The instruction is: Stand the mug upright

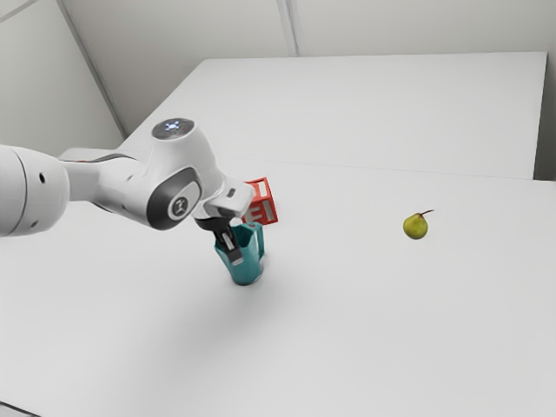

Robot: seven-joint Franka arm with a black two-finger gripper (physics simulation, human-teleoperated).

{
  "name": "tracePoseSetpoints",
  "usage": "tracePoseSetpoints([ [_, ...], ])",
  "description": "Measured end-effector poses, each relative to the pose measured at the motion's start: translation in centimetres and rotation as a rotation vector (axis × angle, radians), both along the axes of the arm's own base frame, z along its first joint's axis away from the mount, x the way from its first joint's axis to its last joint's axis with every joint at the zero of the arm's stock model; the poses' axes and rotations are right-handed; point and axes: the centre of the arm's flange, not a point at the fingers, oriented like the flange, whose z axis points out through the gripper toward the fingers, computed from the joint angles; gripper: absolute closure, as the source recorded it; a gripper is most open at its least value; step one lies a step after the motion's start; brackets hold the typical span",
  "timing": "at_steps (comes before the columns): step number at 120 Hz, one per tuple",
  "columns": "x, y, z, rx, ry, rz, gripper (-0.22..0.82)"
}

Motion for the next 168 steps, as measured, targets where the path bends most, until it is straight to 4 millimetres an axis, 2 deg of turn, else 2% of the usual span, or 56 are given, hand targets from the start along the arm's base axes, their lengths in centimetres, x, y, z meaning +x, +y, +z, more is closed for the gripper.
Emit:
tracePoseSetpoints([
  [25, 0.2, 1.4, 0.1, -0.003, -0.004, 0.042, 0.34],
  [60, 0.5, 3.0, 1.4, -0.009, -0.028, 0.092, 0.26],
  [71, 0.6, 3.5, 1.6, -0.009, -0.029, 0.105, 0.21],
  [90, 0.7, 4.0, 1.7, -0.011, -0.029, 0.123, 0.10],
  [114, 0.7, 4.0, 2.4, -0.020, -0.040, 0.137, 0.04],
  [128, 1.0, 3.0, 3.8, -0.027, -0.068, 0.123, 0.02],
  [143, 1.2, 0.1, 6.0, -0.037, -0.102, 0.077, 0.01],
  [156, 2.1, -2.1, 9.0, -0.062, -0.129, 0.057, 0.01],
  [168, 3.2, -2.4, 12.5, -0.089, -0.141, 0.075, 0.00],
])
